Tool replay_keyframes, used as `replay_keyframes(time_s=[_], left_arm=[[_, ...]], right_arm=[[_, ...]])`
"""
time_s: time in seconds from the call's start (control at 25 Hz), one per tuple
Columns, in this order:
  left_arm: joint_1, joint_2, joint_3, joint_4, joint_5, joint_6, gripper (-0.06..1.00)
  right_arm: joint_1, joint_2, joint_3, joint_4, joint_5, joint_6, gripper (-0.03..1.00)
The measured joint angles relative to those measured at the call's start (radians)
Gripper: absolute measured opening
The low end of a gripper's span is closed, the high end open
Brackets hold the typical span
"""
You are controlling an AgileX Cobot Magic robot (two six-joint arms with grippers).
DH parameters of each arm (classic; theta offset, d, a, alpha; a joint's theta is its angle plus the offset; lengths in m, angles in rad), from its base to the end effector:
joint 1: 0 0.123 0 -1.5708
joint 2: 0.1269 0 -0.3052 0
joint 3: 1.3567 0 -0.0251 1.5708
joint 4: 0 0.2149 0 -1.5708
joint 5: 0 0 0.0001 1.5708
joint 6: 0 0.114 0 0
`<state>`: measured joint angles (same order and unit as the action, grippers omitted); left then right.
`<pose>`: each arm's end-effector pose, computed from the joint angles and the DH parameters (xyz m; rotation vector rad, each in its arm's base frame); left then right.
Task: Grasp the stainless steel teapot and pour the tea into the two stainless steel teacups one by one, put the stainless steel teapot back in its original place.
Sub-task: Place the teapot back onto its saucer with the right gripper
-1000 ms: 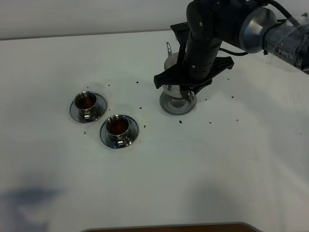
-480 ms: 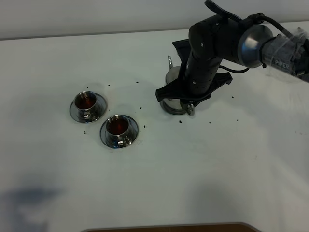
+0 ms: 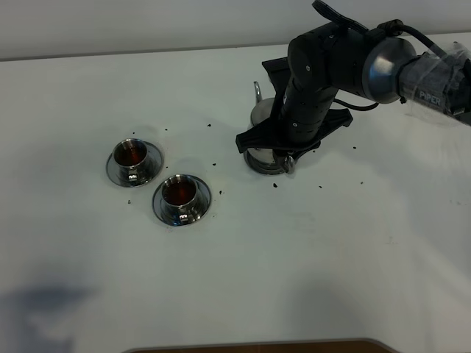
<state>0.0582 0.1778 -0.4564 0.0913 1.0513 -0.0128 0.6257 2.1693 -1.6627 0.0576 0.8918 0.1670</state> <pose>-0.0119 0.0083 0.2430 -0.0713 2.2545 0.1379 0.3522 0.2608 0.1767 -0.6193 2.8470 0.2134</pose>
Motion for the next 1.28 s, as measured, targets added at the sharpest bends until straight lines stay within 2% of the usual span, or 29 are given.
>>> replay_keyframes(time_s=[1.28], left_arm=[[0.000, 0.000, 0.000, 0.000, 0.000, 0.001, 0.32]], right_arm=[[0.000, 0.007, 0.007, -0.006, -0.009, 0.000, 0.19]])
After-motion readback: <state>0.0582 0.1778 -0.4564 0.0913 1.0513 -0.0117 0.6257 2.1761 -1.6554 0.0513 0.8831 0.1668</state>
